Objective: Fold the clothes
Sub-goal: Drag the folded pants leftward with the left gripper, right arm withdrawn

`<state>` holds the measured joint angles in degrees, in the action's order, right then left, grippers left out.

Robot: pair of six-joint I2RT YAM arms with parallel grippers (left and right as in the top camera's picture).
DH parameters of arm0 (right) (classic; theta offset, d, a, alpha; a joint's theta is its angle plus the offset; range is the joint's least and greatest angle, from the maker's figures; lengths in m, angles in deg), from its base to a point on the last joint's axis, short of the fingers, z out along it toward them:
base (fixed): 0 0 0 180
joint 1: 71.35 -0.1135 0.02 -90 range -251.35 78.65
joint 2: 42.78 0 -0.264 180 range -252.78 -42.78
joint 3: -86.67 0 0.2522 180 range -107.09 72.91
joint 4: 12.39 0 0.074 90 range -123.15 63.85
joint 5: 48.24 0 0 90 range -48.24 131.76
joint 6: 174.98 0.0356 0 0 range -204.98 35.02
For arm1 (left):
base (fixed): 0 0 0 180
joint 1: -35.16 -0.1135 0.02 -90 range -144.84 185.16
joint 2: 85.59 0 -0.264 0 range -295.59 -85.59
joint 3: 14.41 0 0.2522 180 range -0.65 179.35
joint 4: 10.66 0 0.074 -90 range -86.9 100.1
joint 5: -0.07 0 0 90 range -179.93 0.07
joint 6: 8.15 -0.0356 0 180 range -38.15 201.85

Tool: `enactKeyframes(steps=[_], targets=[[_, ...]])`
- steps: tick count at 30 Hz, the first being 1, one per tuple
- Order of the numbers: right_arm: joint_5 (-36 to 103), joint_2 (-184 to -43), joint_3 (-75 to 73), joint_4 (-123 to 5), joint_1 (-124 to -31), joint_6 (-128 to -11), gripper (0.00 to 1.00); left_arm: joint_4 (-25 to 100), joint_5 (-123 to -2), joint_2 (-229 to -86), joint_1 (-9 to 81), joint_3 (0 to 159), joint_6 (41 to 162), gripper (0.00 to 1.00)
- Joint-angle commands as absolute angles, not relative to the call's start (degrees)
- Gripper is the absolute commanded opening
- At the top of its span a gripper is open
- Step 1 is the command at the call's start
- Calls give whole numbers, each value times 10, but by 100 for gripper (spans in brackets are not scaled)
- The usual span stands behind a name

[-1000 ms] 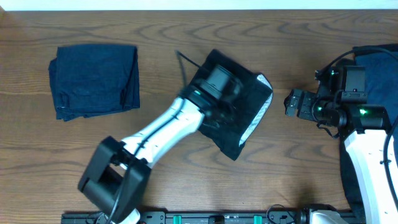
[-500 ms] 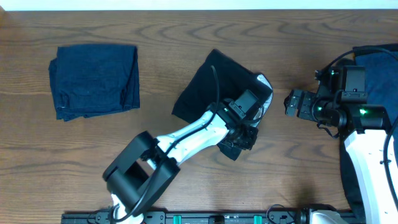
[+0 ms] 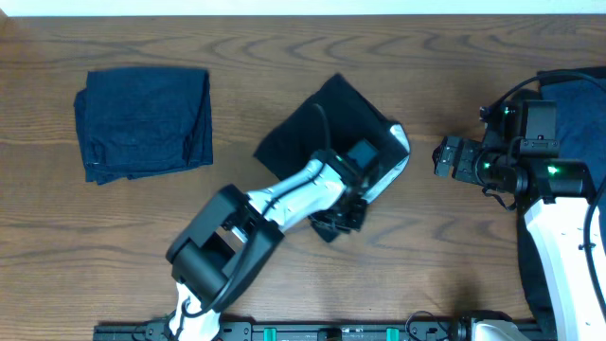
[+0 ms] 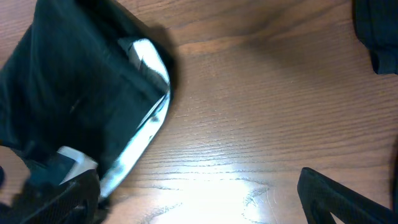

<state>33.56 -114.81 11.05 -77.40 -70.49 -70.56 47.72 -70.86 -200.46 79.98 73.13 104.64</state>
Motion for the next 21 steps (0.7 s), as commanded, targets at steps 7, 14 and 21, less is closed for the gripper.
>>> enactKeyframes(steps=[7,14,21], targets=[[338,-1148,109,-774,-702,-713,99,508,-868,-2023,669,720,1024,22],[339,-1148,109,-774,-702,-713,99,508,-812,-2016,577,742,1020,25],[339,-1148,109,-774,-702,-713,99,522,-728,-1974,541,746,1021,60]])
